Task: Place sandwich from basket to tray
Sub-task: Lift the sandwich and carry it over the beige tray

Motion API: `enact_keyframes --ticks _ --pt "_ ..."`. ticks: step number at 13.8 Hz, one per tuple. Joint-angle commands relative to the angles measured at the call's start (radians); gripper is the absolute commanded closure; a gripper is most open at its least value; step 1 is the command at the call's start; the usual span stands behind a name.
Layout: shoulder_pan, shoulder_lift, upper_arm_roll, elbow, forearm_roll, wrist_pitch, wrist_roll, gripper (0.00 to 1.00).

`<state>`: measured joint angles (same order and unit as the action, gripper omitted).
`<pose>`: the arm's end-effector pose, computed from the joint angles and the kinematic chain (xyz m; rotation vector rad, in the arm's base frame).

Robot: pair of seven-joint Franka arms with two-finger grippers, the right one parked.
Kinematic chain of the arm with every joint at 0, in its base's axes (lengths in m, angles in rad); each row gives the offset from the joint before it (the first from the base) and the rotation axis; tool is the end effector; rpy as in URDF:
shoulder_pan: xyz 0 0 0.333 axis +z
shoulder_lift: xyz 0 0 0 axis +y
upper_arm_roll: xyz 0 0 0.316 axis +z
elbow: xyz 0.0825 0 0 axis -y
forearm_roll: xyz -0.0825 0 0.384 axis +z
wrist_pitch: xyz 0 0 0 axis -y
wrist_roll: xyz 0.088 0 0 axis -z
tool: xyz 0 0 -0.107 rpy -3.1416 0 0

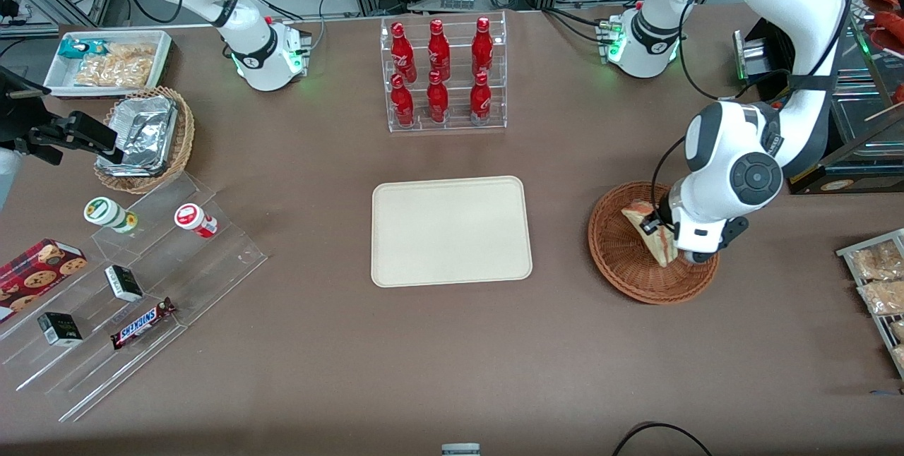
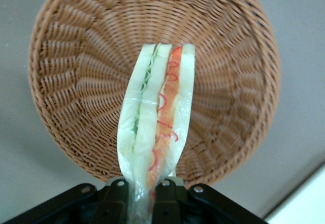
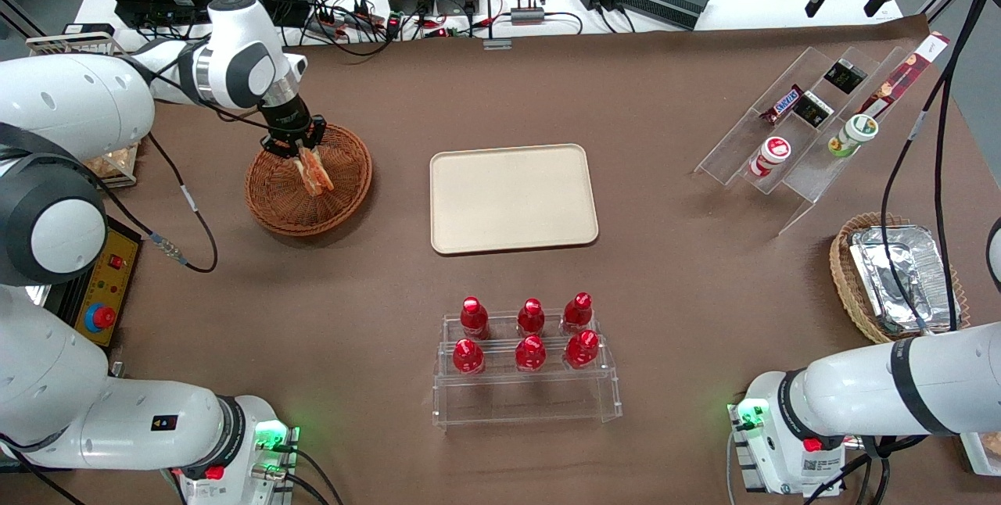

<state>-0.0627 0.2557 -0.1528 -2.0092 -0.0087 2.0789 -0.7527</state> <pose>0.5615 -0.1212 0.3159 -2.9710 -0.8278 0.2838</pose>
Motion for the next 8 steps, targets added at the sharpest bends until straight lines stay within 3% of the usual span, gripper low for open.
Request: enact_keyframes --ticks 1,6,8 --pt "-0.005 0.010 -0.054 0.039 0.018 -0.023 0.091 0.93" --pt "-0.011 0.141 -0.220 0.179 0.065 -0.019 0.139 0.93" --pt "-0.098 0.175 -0.228 0.208 0.076 -0.017 0.074 0.96"
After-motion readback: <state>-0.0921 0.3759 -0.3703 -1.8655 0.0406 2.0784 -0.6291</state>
